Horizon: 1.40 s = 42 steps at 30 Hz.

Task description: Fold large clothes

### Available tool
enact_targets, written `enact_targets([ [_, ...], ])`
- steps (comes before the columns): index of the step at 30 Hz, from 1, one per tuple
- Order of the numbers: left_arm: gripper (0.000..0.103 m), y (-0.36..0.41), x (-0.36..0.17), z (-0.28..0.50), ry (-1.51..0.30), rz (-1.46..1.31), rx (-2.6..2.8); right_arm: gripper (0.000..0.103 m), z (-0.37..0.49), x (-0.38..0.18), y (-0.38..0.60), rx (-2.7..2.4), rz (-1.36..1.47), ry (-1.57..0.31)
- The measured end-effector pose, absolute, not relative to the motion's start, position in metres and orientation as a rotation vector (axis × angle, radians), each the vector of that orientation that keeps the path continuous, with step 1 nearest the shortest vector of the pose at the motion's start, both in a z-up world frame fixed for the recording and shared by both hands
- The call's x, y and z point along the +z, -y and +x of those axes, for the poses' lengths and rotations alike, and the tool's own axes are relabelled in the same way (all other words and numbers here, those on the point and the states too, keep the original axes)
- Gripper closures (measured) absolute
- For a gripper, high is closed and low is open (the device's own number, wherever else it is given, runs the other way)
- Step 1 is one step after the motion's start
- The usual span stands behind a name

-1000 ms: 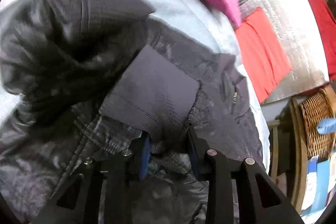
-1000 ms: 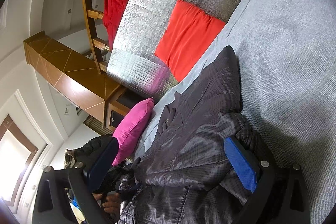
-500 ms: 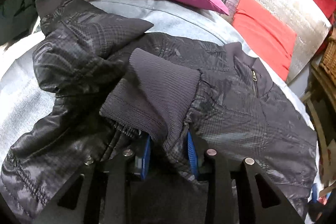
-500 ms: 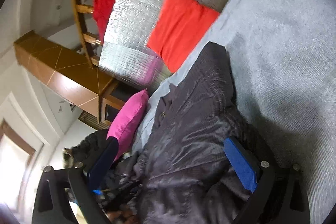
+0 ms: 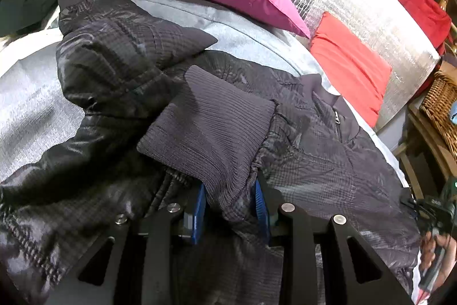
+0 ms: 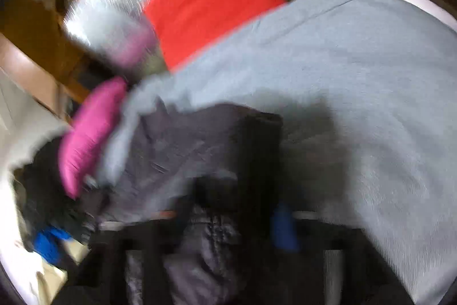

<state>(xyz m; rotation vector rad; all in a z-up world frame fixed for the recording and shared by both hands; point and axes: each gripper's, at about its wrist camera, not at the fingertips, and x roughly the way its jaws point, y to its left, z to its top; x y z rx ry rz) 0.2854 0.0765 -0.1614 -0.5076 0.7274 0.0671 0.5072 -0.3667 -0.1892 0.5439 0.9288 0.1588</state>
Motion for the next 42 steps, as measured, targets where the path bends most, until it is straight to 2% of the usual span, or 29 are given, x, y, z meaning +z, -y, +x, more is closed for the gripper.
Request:
enact_targets([
  [3, 0.069, -0.077, -0.162, 0.284, -0.718, -0.519, 0.064, 0.087, 0.507, -0.154, 0.354, 0.135, 0.436, -0.803],
  [5, 0.068, -0.075, -0.162, 0.283, -0.717, -0.511, 0.062, 0.087, 0.516, -0.178, 0.352, 0.067, 0.377, -0.896],
  [6, 0.068, -0.075, -0.162, 0.283, -0.717, -0.513, 0.062, 0.082, 0.517, -0.187, 0.352, 0.053, 0.367, -0.915],
  [8, 0.068, -0.075, -0.162, 0.282, -0.719, -0.517, 0.063, 0.063, 0.506, -0.194, 0.367, 0.04, 0.455, -0.86],
  [9, 0.068, -0.075, -0.162, 0.283, -0.719, -0.515, 0.064, 0.034, 0.498, -0.192, 0.376, 0.034, 0.528, -0.829],
  [10, 0.068, -0.075, -0.162, 0.282, -0.72, -0.514, 0.065, 0.022, 0.488, -0.188, 0.384, 0.024, 0.593, -0.797],
  [11, 0.068, -0.074, -0.162, 0.282, -0.72, -0.513, 0.066, 0.018, 0.477, -0.182, 0.39, 0.03, 0.63, -0.765],
  [15, 0.068, -0.075, -0.162, 0.283, -0.721, -0.513, 0.071, 0.018, 0.443, -0.162, 0.385, 0.1, 0.621, -0.777],
  [19, 0.068, -0.074, -0.162, 0.284, -0.722, -0.512, 0.073, 0.018, 0.419, -0.175, 0.364, 0.164, 0.576, -0.891],
  [20, 0.068, -0.074, -0.162, 0.284, -0.723, -0.511, 0.074, 0.022, 0.42, -0.18, 0.354, 0.184, 0.519, -0.937],
  [21, 0.067, -0.074, -0.162, 0.284, -0.722, -0.512, 0.073, 0.055, 0.42, -0.184, 0.345, 0.192, 0.457, -0.971],
  [22, 0.067, -0.074, -0.162, 0.284, -0.723, -0.512, 0.073, 0.072, 0.421, -0.188, 0.337, 0.19, 0.416, -1.008],
  [24, 0.067, -0.075, -0.163, 0.284, -0.722, -0.514, 0.071, 0.077, 0.417, -0.174, 0.328, 0.154, 0.349, -0.981],
  [27, 0.067, -0.075, -0.163, 0.284, -0.721, -0.515, 0.07, 0.079, 0.405, -0.151, 0.326, 0.061, 0.247, -0.882],
  [29, 0.066, -0.074, -0.163, 0.284, -0.722, -0.512, 0.066, 0.079, 0.413, -0.183, 0.336, 0.026, 0.282, -1.004],
  [30, 0.066, -0.074, -0.163, 0.284, -0.722, -0.511, 0.066, 0.076, 0.413, -0.193, 0.339, 0.025, 0.307, -1.021],
  [31, 0.066, -0.074, -0.163, 0.284, -0.723, -0.513, 0.066, 0.075, 0.409, -0.192, 0.341, 0.026, 0.326, -0.981],
  [32, 0.066, -0.074, -0.164, 0.284, -0.723, -0.512, 0.067, 0.069, 0.406, -0.187, 0.342, 0.01, 0.331, -0.965],
  [33, 0.066, -0.074, -0.164, 0.284, -0.724, -0.51, 0.067, 0.06, 0.401, -0.181, 0.343, -0.003, 0.341, -0.948],
  [34, 0.066, -0.074, -0.164, 0.285, -0.724, -0.508, 0.068, 0.029, 0.396, -0.171, 0.345, 0.004, 0.356, -0.916],
  [35, 0.066, -0.074, -0.164, 0.285, -0.724, -0.509, 0.068, 0.024, 0.391, -0.161, 0.346, -0.014, 0.351, -0.88],
  [40, 0.066, -0.074, -0.164, 0.285, -0.724, -0.505, 0.069, 0.024, 0.378, -0.115, 0.341, 0.081, 0.436, -0.723],
  [42, 0.066, -0.074, -0.164, 0.285, -0.724, -0.505, 0.069, 0.024, 0.377, -0.115, 0.325, 0.191, 0.465, -0.714],
])
